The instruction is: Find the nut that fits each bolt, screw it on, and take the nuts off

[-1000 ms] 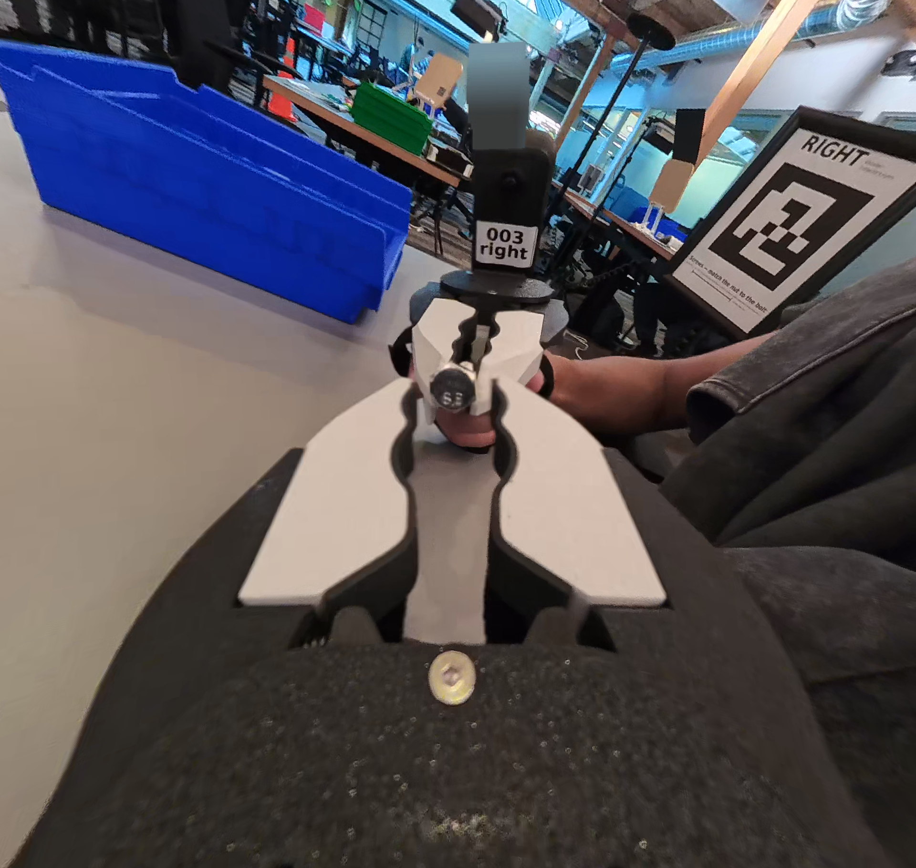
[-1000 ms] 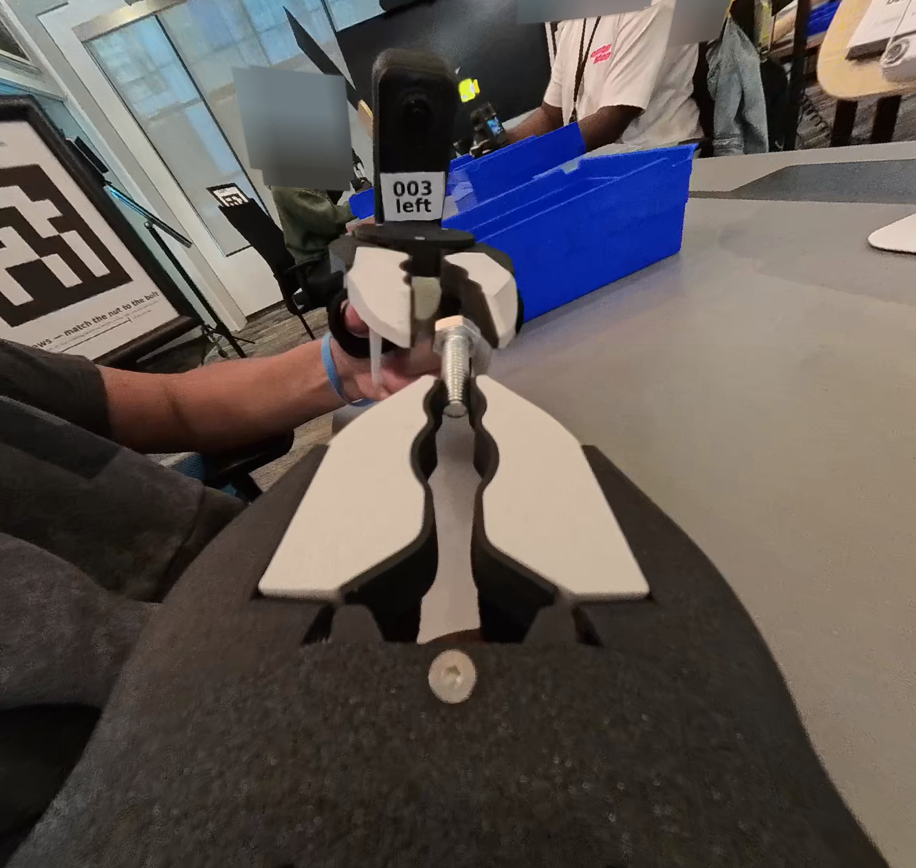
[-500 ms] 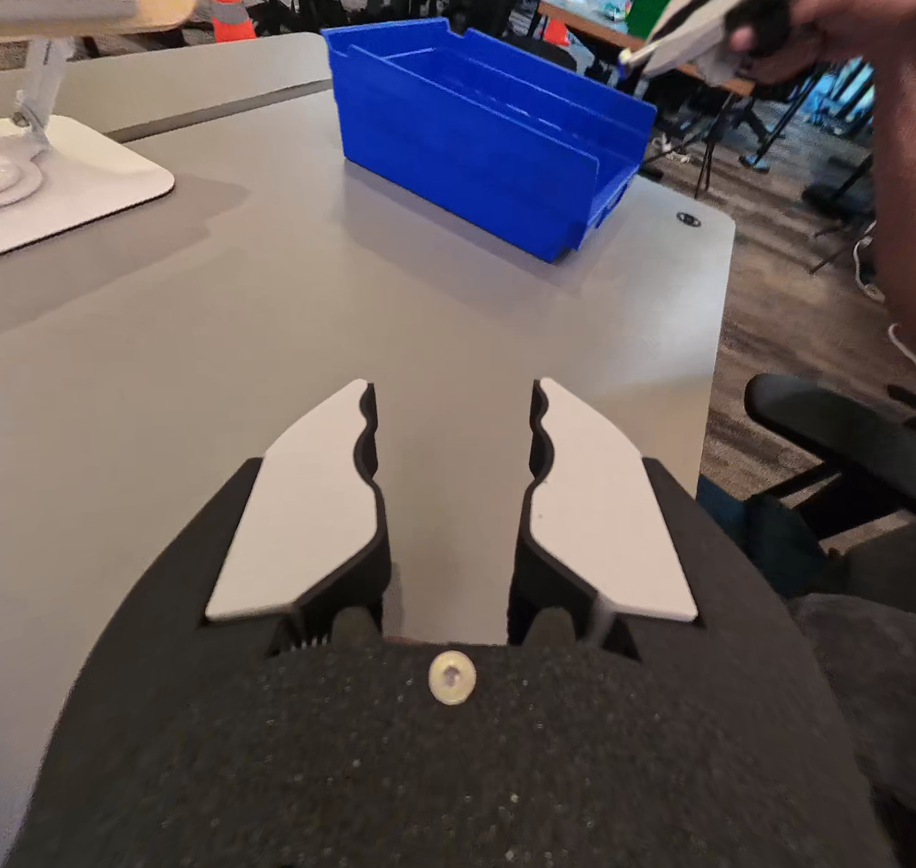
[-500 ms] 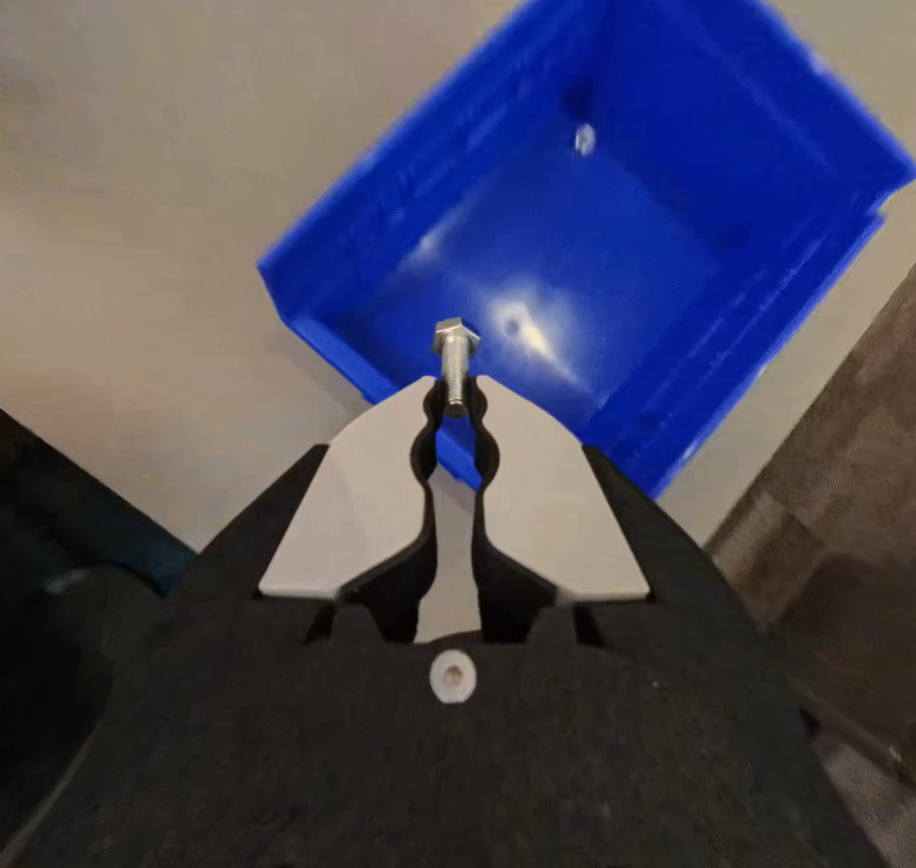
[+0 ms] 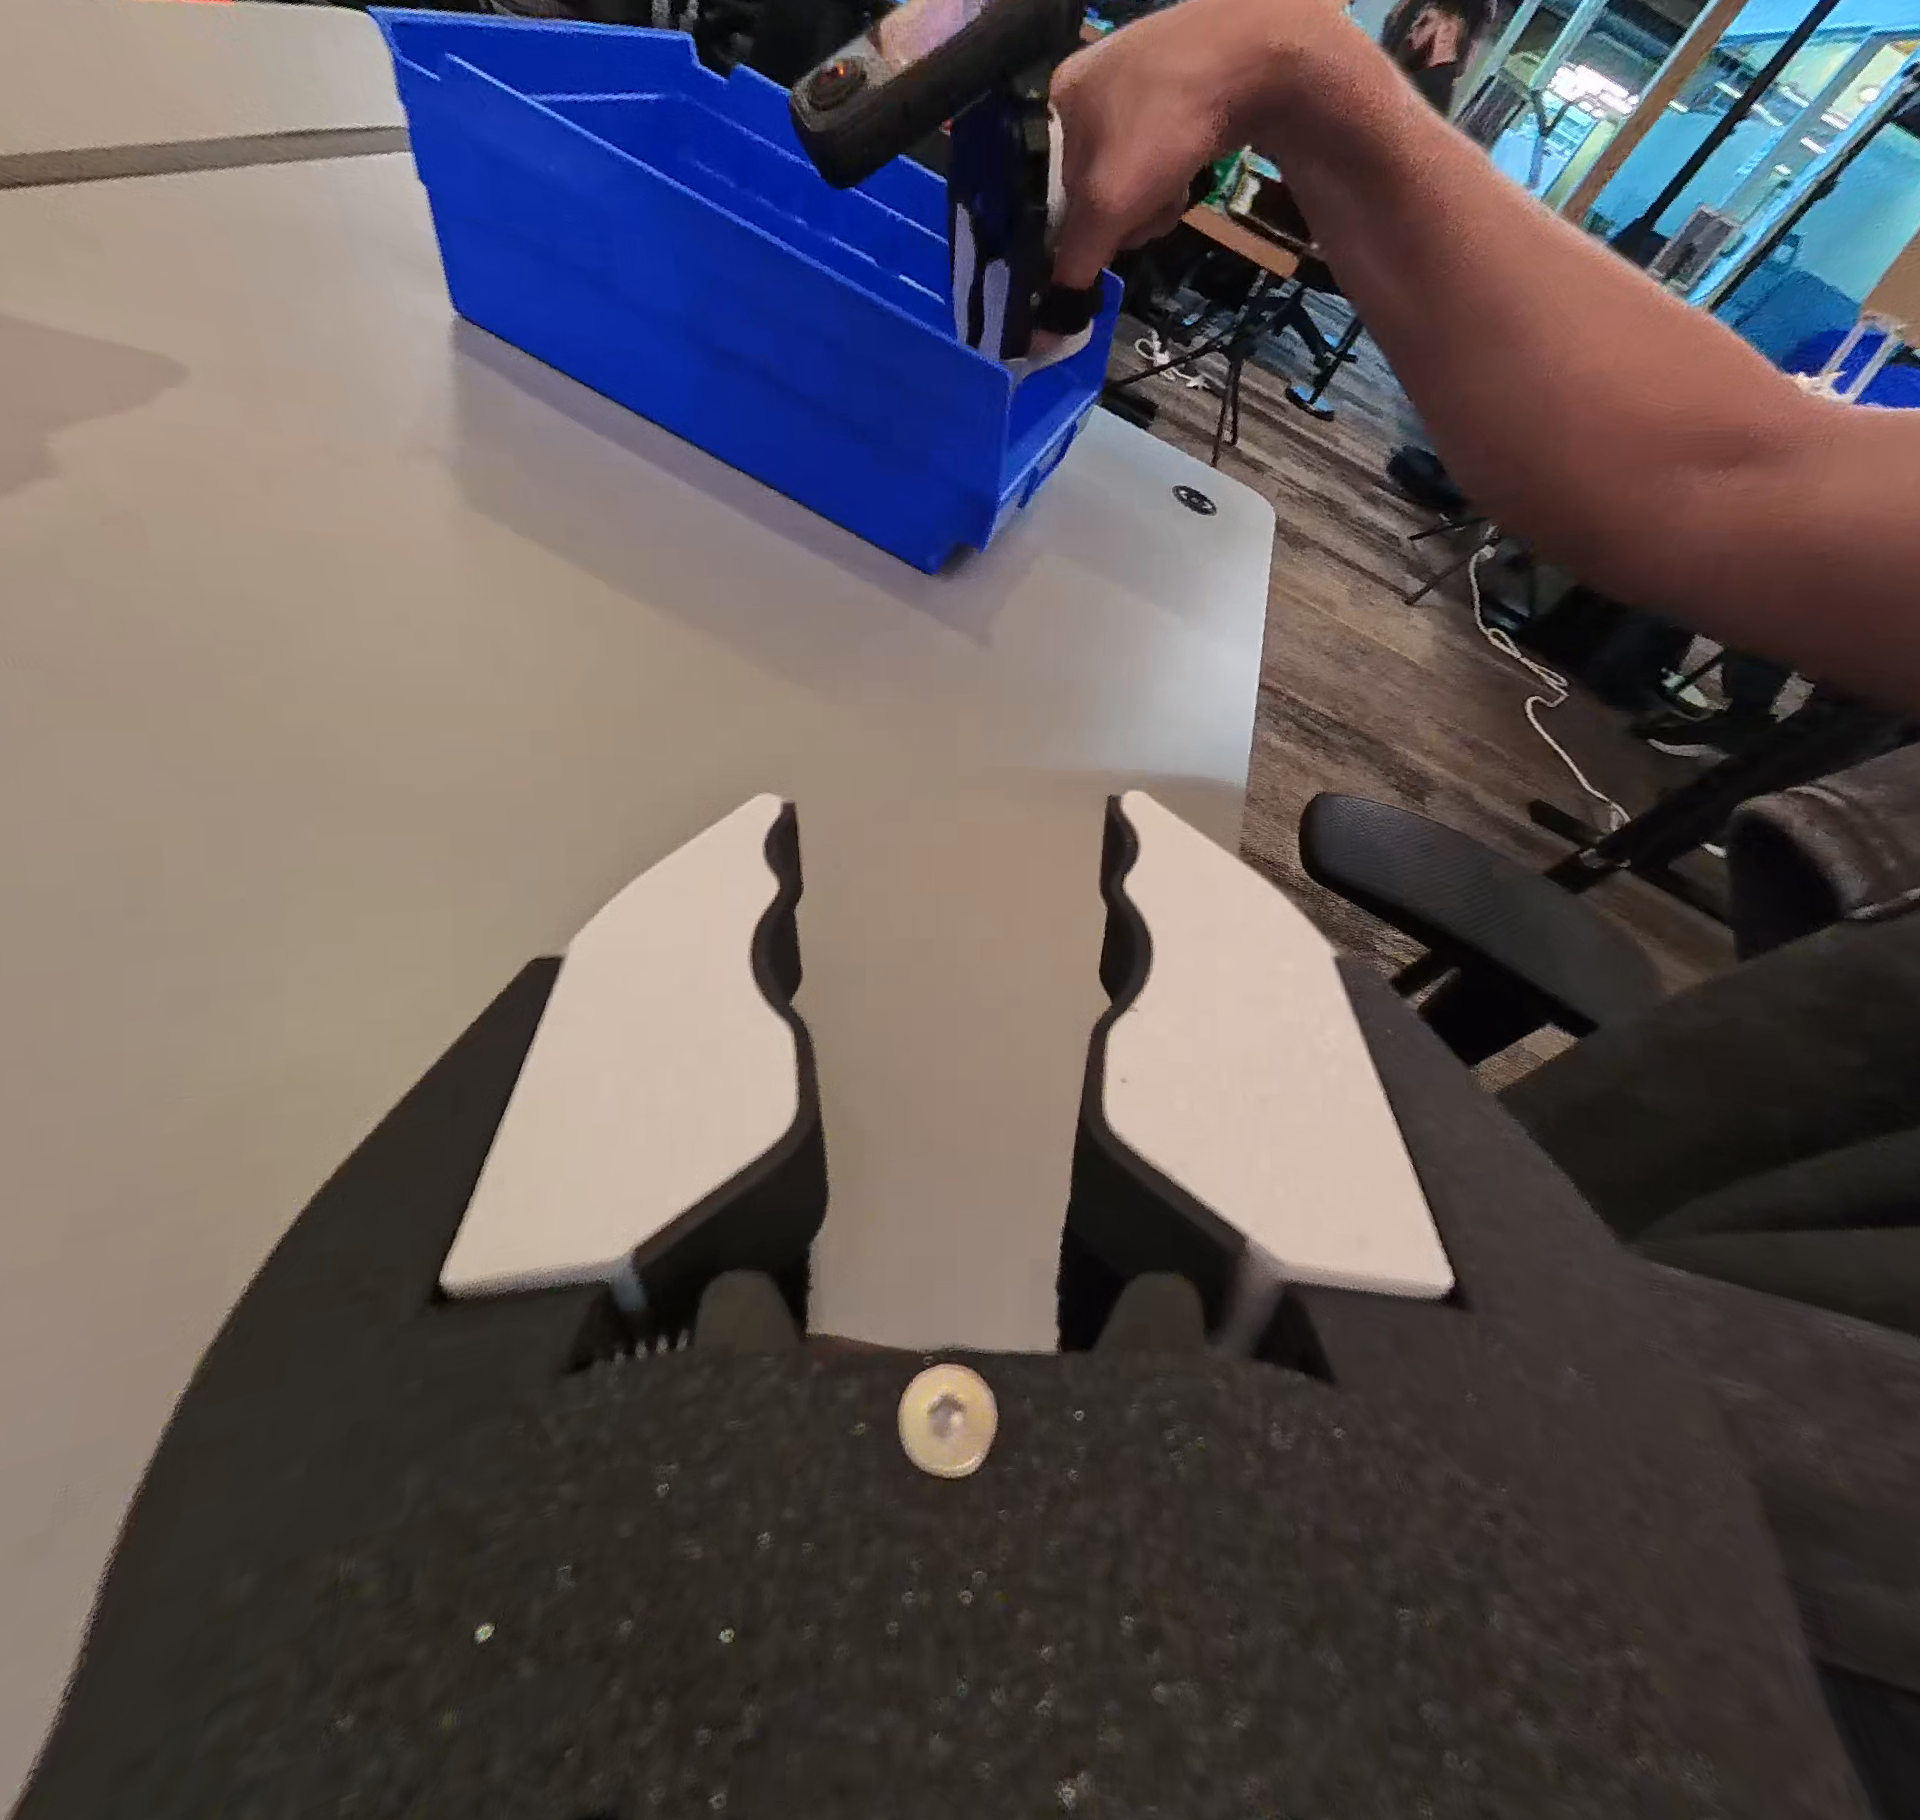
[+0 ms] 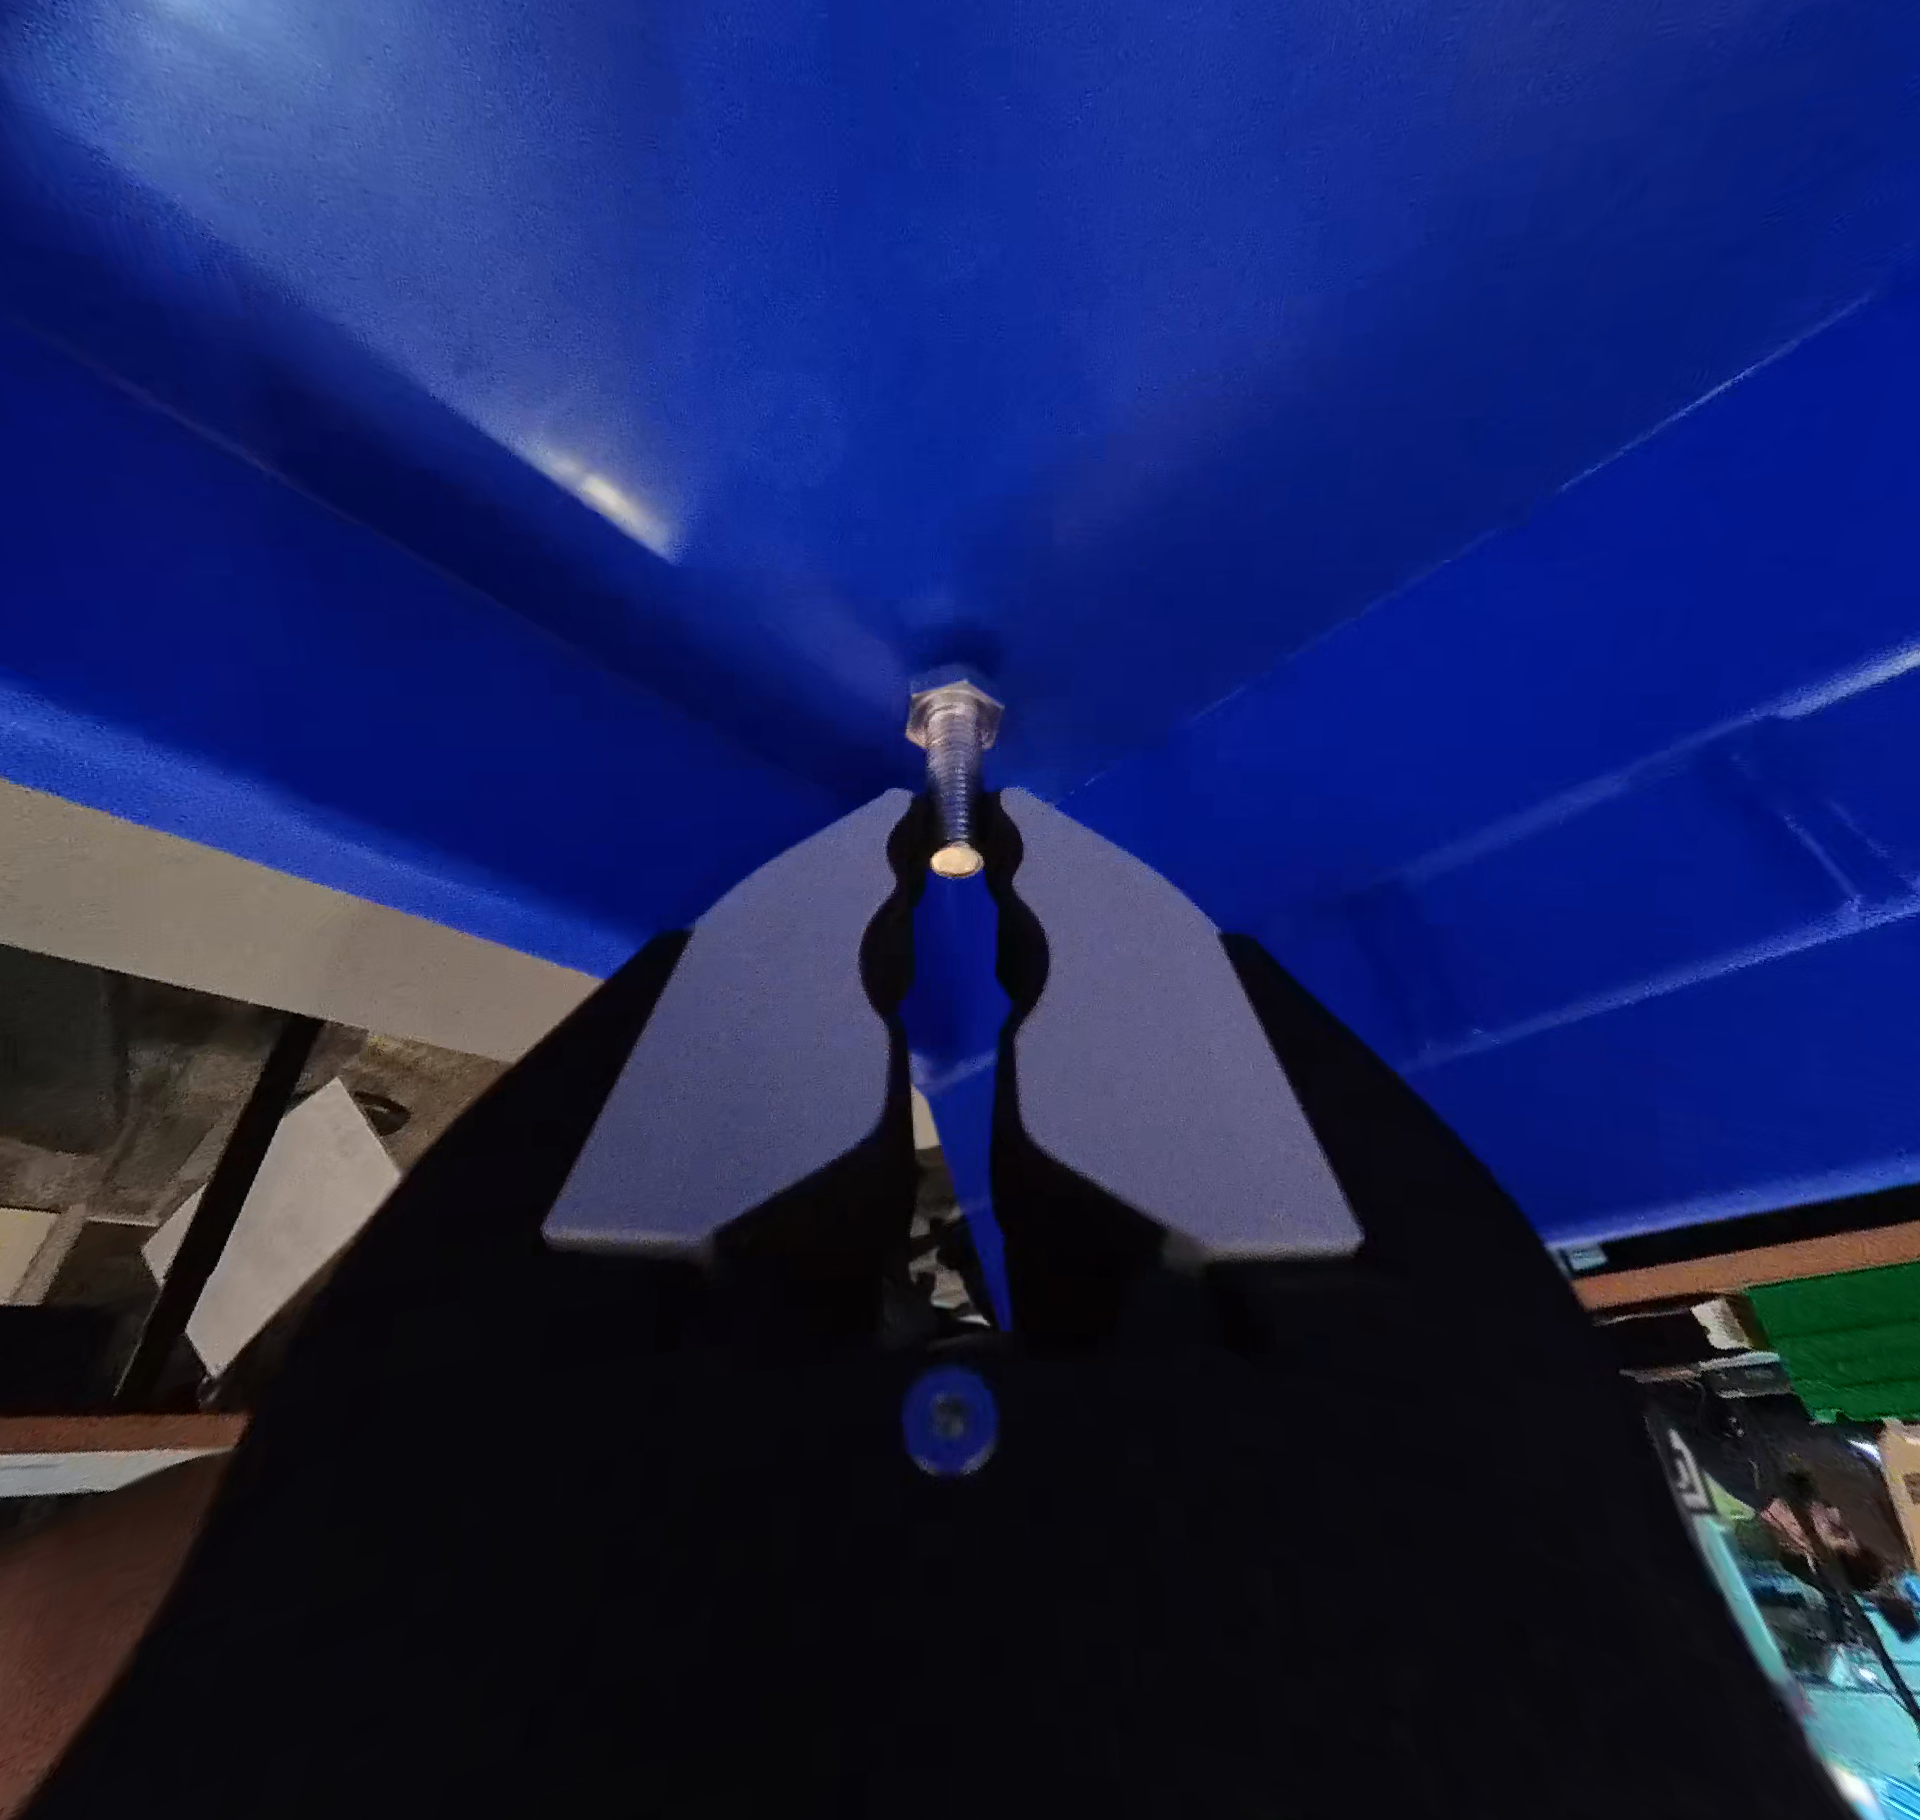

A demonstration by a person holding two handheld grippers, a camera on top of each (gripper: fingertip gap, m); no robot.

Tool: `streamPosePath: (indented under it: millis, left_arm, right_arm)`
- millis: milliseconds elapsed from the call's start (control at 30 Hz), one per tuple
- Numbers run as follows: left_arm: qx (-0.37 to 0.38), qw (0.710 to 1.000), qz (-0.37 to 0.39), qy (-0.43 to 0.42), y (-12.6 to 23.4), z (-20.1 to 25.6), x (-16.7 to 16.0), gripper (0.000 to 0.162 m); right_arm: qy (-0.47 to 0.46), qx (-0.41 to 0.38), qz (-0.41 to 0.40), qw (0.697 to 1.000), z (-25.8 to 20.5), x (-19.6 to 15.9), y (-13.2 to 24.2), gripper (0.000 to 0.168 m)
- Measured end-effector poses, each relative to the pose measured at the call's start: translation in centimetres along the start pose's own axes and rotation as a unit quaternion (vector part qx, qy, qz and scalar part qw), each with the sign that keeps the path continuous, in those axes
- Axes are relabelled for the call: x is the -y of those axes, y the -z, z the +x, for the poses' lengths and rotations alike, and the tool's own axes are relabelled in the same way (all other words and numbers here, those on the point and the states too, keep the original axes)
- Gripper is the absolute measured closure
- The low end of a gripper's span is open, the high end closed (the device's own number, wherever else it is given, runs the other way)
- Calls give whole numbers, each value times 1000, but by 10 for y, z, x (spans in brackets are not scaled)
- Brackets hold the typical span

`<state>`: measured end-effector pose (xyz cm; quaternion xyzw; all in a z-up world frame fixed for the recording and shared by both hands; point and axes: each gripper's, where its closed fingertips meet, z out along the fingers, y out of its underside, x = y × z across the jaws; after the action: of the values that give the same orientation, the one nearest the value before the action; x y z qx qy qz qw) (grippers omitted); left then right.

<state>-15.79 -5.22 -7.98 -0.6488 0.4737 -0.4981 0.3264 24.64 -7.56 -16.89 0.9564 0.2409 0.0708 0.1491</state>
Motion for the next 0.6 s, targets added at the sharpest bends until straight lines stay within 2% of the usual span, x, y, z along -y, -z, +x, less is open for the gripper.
streamPosePath:
  millis: [67, 100, 167, 200, 267, 333, 367, 433, 467, 500, 567, 600]
  left_arm:
    - [0, 1000, 3, 1, 3, -1, 1, 108]
    - [0, 1000, 3, 3, 4, -1, 2, 108]
    - [11, 1000, 1, -1, 5, -4, 3, 107]
    - [21, 1000, -1, -7, 6, -6, 3, 107]
    - [56, 998, -7, -22, 8, -15, 2, 107]
    - [87, 996, -15, -29, 9, -24, 1, 107]
    - [100, 994, -17, -30, 9, -27, 0, 107]
    - [127, 991, -19, -33, 8, -35, -2, 107]
    - [136, 990, -22, -33, 6, -38, -4, 107]
    - [140, 989, -26, -32, 5, -39, -7, 107]
    - [138, 989, -34, -31, 2, -40, -12, 108]
    - [135, 990, -38, -32, 0, -39, -15, 110]
  right_arm:
    - [-11, 0, 10, 1000, 3, 0, -1, 156]
    - [-12, -9, 23, 1000, 5, -1, 3, 146]
    - [-28, -22, 78, 996, 2, 0, 23, 140]
    - [-38, -42, 118, 991, -1, 0, 40, 139]
    - [-28, -82, 257, 963, -22, 18, 87, 136]
    - [24, -77, 438, 895, -78, 57, 141, 137]
    - [62, -40, 522, 850, -120, 76, 164, 139]
    - [135, 88, 647, 745, -214, 99, 195, 137]
    - [144, 153, 686, 696, -249, 108, 202, 141]
    - [140, 207, 702, 666, -272, 117, 201, 142]
    - [114, 257, 729, 624, -293, 139, 191, 138]
    - [87, 253, 747, 609, -290, 148, 184, 144]
